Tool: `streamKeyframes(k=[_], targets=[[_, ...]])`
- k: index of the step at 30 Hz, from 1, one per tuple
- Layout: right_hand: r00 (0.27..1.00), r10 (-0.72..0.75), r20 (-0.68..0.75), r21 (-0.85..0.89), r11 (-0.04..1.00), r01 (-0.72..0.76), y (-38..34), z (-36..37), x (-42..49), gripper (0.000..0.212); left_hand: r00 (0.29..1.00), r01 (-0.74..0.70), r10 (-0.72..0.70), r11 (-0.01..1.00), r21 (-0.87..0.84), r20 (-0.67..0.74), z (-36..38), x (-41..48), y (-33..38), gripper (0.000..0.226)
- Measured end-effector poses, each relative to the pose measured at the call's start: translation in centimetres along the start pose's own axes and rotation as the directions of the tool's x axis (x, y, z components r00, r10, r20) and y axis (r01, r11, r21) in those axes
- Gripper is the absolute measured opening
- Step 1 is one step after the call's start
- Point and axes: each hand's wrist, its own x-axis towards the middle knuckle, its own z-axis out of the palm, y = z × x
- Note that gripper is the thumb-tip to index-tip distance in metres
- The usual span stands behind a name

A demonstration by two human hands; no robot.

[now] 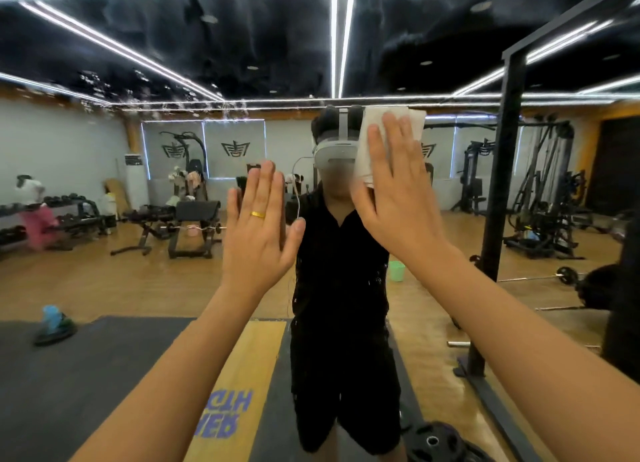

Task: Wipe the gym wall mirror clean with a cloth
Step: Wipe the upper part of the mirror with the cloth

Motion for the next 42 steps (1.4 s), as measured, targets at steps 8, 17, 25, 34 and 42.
streamKeyframes(k=[8,17,25,34,42], targets=[[0.997,0.007,-0.075,-0.026,1.000,-0.009,0.0,1.2,1.6,0.067,0.998,0.016,-0.015,1.000,0.015,-0.063,0.6,-0.5,-0.4,0.072],[0.977,-0.059,-0.207,-0.017,0.998,0.057,1.7,0.8,6.9,0.061,0.997,0.008,-0.007,1.000,0.024,-0.072,1.1,-0.5,-0.3,0.073],[0.983,-0.115,-0.143,0.042,0.992,0.122,0.6,1.9,1.5,0.058,0.998,0.018,-0.015,0.999,0.048,-0.056,1.1,-0.3,-0.2,0.072],[0.976,0.122,-0.178,0.137,0.986,-0.098,1.5,-0.4,5.8,0.053,0.997,0.016,-0.012,0.998,0.055,-0.083,1.2,-0.6,-0.3,0.072],[0.972,-0.143,-0.187,-0.005,0.989,0.145,-4.8,3.6,8.2,0.060,0.996,0.013,-0.008,0.998,0.063,-0.090,1.4,-0.5,-0.2,0.071]])
